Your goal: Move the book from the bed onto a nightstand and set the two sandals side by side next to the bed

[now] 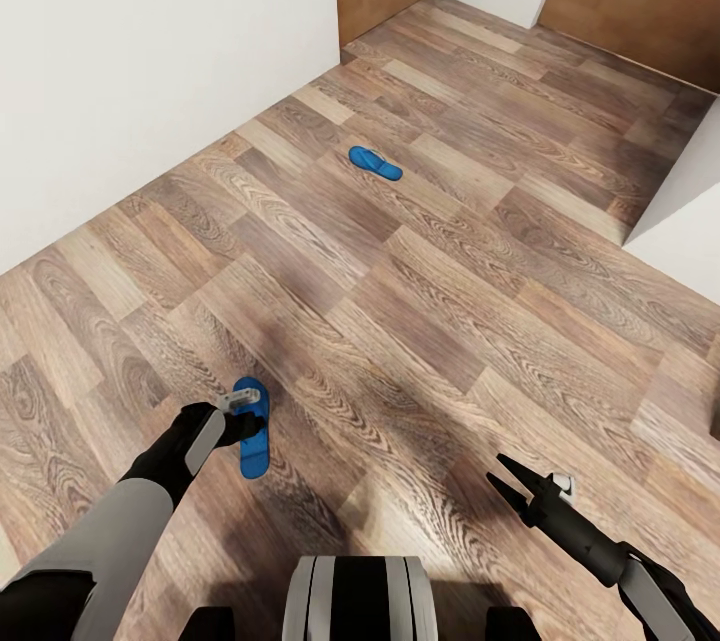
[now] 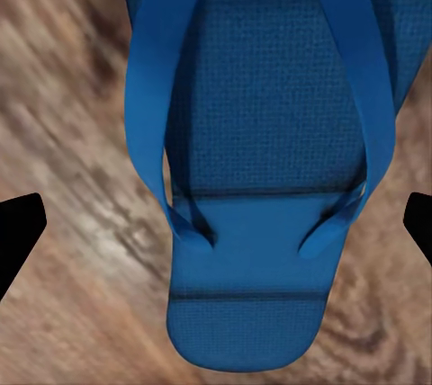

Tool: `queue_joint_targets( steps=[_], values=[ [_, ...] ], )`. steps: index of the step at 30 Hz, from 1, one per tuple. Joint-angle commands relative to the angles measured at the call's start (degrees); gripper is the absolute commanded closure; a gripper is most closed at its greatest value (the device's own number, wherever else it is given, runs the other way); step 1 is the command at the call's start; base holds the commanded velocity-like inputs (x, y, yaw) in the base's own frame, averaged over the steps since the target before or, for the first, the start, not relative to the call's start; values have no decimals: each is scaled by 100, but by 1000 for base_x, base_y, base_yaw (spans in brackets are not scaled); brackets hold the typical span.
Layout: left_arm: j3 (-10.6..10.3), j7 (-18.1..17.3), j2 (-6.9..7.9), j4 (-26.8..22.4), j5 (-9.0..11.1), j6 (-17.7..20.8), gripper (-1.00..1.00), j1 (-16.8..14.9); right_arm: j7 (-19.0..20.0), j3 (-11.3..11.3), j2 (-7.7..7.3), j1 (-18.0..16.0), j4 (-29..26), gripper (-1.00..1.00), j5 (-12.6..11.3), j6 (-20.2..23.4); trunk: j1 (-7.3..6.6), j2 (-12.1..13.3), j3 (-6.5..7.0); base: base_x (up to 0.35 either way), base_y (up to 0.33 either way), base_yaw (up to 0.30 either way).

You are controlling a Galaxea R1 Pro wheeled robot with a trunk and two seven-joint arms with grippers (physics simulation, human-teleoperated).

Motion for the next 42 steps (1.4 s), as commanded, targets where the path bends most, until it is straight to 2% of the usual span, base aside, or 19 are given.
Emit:
queue_joint_targets(
  steps=[1,22,28,42],
  values=[
    [-26,46,5,-9,60,19,-100,-1,0,3,-1,-1,0,-100,-35,42,-1,-1,-3,0,0,0],
    [-21,46,4,-1,60,19,-100,-1,0,4,-1,-1,0,-100,-35,43,-1,-1,-3,0,0,0],
    [-20,46,3,0,60,19,-100,0,0,2,-1,-1,0,-100,-31,45,15,-9,-136,0,0,0],
    [-20,46,7,0,60,19,-100,0,0,2,-1,-1,0,-100,-31,44,15,-9,-136,0,0,0]
  ],
)
